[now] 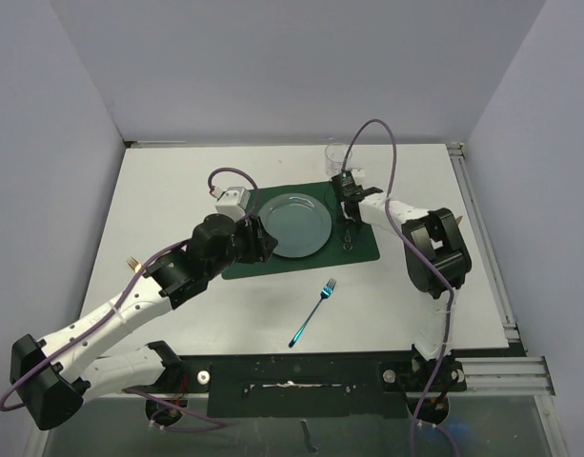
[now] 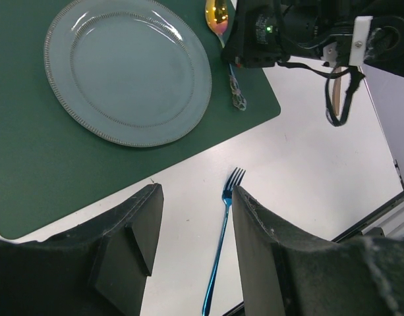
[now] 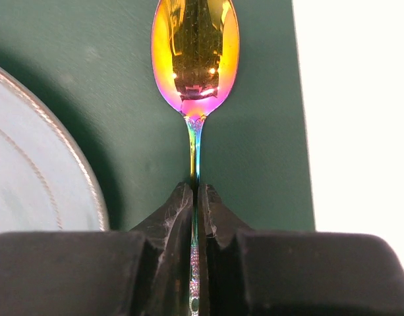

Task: Set the dinner table for one person
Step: Pick up the spoon from the napkin, then place the spoon at the center of the board.

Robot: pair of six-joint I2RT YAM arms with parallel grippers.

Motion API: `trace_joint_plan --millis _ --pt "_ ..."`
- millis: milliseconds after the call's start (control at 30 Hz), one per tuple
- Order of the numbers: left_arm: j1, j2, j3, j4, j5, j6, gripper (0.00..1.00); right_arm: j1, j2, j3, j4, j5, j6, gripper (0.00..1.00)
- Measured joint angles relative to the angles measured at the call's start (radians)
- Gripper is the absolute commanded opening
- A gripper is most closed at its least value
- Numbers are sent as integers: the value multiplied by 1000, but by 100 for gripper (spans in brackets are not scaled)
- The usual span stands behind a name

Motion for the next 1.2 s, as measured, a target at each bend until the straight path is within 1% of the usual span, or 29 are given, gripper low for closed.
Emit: trace_joint_plan --millis 167,433,633,733,900,1067,1200 --pt "0 13 0 2 0 0 44 -3 -103 -34 -74 53 -2 0" --pt "0 26 -3 7 0 0 44 0 -312 -34 -128 146 -7 0" --pt "0 43 -3 13 5 0 44 5 -380 -56 -195 261 0 0" --pt "0 48 -3 16 8 0 44 -17 -380 -56 -209 288 -10 0" --pt "0 50 -3 16 9 0 44 -155 -353 -31 -191 280 -56 0" --pt "0 50 -3 15 7 0 44 -266 -202 139 -165 272 -108 0" --pt "0 46 -3 10 1 6 44 -293 -62 288 -130 264 -157 0"
